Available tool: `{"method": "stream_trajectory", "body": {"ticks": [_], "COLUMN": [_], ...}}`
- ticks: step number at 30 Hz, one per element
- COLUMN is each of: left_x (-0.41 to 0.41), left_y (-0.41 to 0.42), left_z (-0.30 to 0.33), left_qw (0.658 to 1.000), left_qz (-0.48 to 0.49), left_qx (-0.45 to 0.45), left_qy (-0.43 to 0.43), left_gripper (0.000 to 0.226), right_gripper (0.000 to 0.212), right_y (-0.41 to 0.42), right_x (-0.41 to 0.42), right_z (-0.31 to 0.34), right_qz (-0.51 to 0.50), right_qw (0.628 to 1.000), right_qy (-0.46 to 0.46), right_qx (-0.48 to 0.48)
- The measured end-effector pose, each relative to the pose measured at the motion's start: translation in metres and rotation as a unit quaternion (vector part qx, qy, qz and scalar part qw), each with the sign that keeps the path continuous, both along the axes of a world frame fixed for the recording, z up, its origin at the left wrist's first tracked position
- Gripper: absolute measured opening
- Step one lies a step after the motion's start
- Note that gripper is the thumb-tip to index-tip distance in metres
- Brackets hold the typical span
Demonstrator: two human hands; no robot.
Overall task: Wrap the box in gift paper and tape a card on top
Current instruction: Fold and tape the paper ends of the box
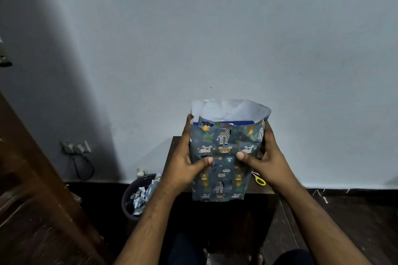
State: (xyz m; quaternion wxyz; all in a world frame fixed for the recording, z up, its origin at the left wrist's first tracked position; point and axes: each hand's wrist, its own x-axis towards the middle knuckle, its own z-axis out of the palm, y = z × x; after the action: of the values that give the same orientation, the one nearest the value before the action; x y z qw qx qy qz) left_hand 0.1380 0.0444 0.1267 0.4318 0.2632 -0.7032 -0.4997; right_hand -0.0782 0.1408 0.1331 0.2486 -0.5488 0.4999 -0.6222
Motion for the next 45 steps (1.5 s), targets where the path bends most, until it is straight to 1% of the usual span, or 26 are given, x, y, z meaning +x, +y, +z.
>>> {"method": "stream_trajectory", "body": {"ticks": [3,6,8,11,14,17,18,21,23,28,30,32,35,38,41,43,45], "left_x": [-0.003,-0.003,-0.003,-0.005,-0.006,-0.004,-0.005,-0.007,-0.005,0.0,-0.002,-0.003,-0.003,-0.004,-0.005,-0.006,-0.006], "left_y": [0.0,-0.004,-0.007,-0.005,-0.005,-0.007,-0.006,-0.007,-0.01,-0.026,-0.033,-0.038,-0.045,-0.048,-0.049,-0.051,-0.052], "left_z": [0.001,0.002,0.003,0.006,0.002,0.001,0.002,0.005,0.01,0.028,0.034,0.038,0.035,0.032,0.031,0.032,0.034], "left_qw": [1.0,1.0,0.998,0.993,0.983,0.969,0.968,0.984,0.986,0.993,0.991,0.985,0.979,0.979,0.976,0.973,0.97], "left_qz": [-0.011,0.007,0.022,0.037,0.05,0.058,0.053,0.034,0.034,0.002,0.01,0.041,0.075,0.062,0.044,0.032,0.019], "left_qx": [-0.023,-0.023,-0.058,-0.111,-0.165,-0.226,-0.23,-0.169,-0.156,-0.105,-0.109,-0.129,-0.155,-0.158,-0.18,-0.192,-0.184], "left_qy": [0.0,0.003,-0.009,-0.032,-0.056,-0.083,-0.083,-0.041,-0.048,-0.047,-0.075,-0.107,-0.112,-0.109,-0.11,-0.127,-0.159], "left_gripper": [0.117,0.113,0.11,0.103,0.087,0.084,0.084,0.073,0.068,0.07,0.07,0.065,0.054,0.047,0.037,0.035,0.035], "right_gripper": [0.093,0.089,0.09,0.1,0.114,0.119,0.119,0.115,0.113,0.102,0.098,0.096,0.095,0.101,0.108,0.105,0.102], "right_y": [-0.005,-0.007,-0.008,-0.008,-0.008,-0.012,-0.014,-0.02,-0.024,-0.038,-0.042,-0.044,-0.044,-0.043,-0.041,-0.039,-0.038], "right_x": [0.001,-0.003,-0.005,-0.006,-0.007,-0.008,-0.008,-0.008,-0.005,0.0,0.002,0.003,0.004,0.001,-0.002,-0.006,-0.008], "right_z": [-0.003,-0.006,-0.005,-0.002,0.0,0.002,0.002,0.005,0.008,0.014,0.011,0.009,0.01,0.011,0.012,0.01,0.009], "right_qz": [-0.009,-0.015,-0.021,-0.047,-0.061,-0.049,-0.045,-0.041,-0.042,-0.037,-0.044,-0.043,-0.029,-0.036,-0.048,-0.053,-0.053], "right_qw": [1.0,1.0,1.0,0.999,0.998,0.998,0.999,0.999,0.999,0.999,0.999,0.999,1.0,0.999,0.998,0.996,0.995], "right_qy": [-0.013,-0.012,0.0,0.015,0.019,0.027,0.028,0.023,0.019,0.007,-0.01,-0.014,-0.001,0.011,0.034,0.06,0.075], "right_qx": [0.0,0.01,0.014,0.008,0.0,0.005,0.004,0.006,0.002,-0.003,-0.003,0.001,0.008,0.015,0.031,0.038,0.034]}}
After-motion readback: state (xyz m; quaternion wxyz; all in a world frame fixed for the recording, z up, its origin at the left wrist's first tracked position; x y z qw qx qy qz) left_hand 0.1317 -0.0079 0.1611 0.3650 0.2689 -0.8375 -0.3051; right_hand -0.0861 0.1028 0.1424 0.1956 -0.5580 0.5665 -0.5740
